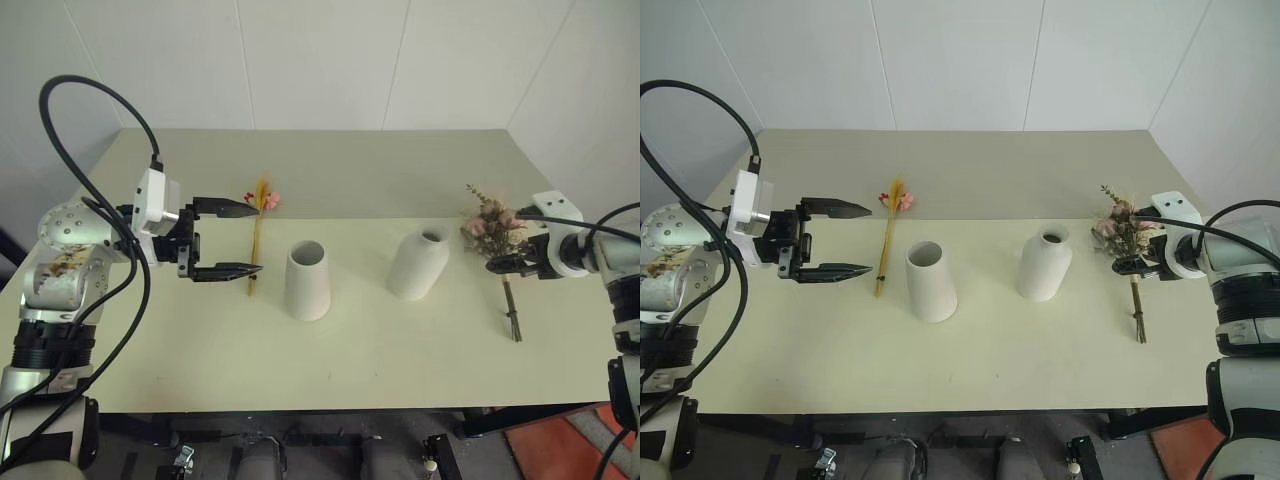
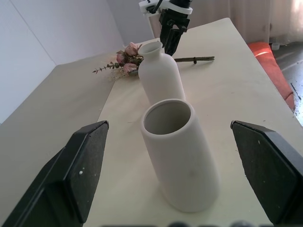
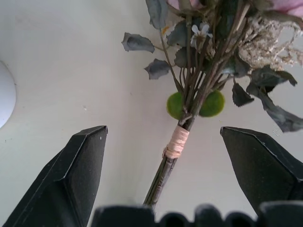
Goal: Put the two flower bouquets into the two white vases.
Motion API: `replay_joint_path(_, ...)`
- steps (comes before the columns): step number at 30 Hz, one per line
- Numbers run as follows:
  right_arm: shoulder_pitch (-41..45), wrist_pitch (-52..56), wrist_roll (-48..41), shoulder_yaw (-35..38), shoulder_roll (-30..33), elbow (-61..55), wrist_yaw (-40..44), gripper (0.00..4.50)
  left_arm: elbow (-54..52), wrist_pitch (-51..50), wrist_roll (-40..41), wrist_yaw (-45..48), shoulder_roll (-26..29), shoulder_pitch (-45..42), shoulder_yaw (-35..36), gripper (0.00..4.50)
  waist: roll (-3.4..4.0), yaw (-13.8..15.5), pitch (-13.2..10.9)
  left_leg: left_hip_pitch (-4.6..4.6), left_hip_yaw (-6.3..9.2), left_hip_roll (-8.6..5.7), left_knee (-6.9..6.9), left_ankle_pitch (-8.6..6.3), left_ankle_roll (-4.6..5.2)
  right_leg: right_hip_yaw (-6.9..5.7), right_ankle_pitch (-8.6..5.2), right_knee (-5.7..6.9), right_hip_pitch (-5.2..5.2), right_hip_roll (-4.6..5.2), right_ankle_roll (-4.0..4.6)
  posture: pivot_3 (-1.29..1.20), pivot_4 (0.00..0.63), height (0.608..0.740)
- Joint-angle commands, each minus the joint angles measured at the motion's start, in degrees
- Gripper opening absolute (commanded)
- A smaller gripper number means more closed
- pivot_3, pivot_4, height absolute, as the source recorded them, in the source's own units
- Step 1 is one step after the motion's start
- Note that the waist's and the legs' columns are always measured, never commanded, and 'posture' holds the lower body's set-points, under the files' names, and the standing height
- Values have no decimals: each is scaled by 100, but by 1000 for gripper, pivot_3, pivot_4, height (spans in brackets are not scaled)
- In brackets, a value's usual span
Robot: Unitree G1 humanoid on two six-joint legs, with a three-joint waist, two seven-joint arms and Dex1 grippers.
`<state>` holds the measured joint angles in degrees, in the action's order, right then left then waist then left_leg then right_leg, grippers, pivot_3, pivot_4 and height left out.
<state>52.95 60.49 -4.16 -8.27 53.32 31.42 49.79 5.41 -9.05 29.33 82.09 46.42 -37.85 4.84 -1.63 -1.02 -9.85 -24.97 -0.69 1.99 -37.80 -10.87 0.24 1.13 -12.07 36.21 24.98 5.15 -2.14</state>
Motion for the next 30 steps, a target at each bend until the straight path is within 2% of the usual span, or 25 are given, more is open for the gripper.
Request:
replay_joint_path(1, 180, -75, -43, 245, -16, 271, -63, 4485, -2, 52, 19, 2, -35, -168, 48, 4500, 0, -7, 0, 0, -1, -1, -1, 3, 3, 4, 4, -1, 0, 0, -3, 0, 150, 740)
replay_joint_path(8, 685, -794, 145, 159, -454, 1734, -150, 4485, 85, 92, -41, 20, -74, -226, 14, 4500, 0, -33, 0, 18, -2, 0, -1, 5, 4, 9, 12, -4, -16, -4, 5, 0, 150, 740)
replay_joint_path(11, 894, -1168, 270, 146, -626, 2321, -286, 3894, 57, 76, -33, 0, -45, -194, 37, 4500, 0, -37, 0, 17, -2, 0, -1, 5, 4, 10, 12, -7, -17, -4, 4, 0, 150, 740)
replay_joint_path(14, 1064, -1413, 384, 150, -691, 2631, -395, 3029, -31, 36, -6, -35, 13, -116, 95, 4500, 0, -53, 0, 17, -3, -1, -1, 5, 4, 11, 12, -6, -16, -4, 4, 0, 150, 740)
replay_joint_path(15, 1120, -1444, 416, 162, -694, 2715, -419, 2566, -70, 15, 13, -51, 33, -80, 121, 4500, 0, -55, 0, 17, -3, -1, -1, 5, 4, 11, 12, -5, -16, -4, 4, 0, 150, 740)
replay_joint_path(22, 1204, -1400, 431, 241, -621, 2965, -299, 206, -168, 19, 24, -160, 61, 86, 188, 4500, 0, -76, 0, 17, -3, -1, -1, 5, 4, 11, 12, -3, -17, -4, 4, 0, 150, 740)
replay_joint_path(23, 1207, -1367, 435, 247, -624, 2964, -301, 38, -166, 21, 23, -167, 55, 85, 185, 4500, 0, -81, 0, 17, -3, 0, -1, 5, 4, 11, 12, -3, -17, -4, 4, 0, 150, 740)
replay_joint_path(30, 1063, -1289, 419, 345, -681, 2816, -353, 37, -15, 78, -22, -180, -35, -66, 96, 4500, 0, -108, 0, 17, -3, -1, -1, 5, 4, 12, 13, -3, -17, -4, 4, 0, 150, 740)
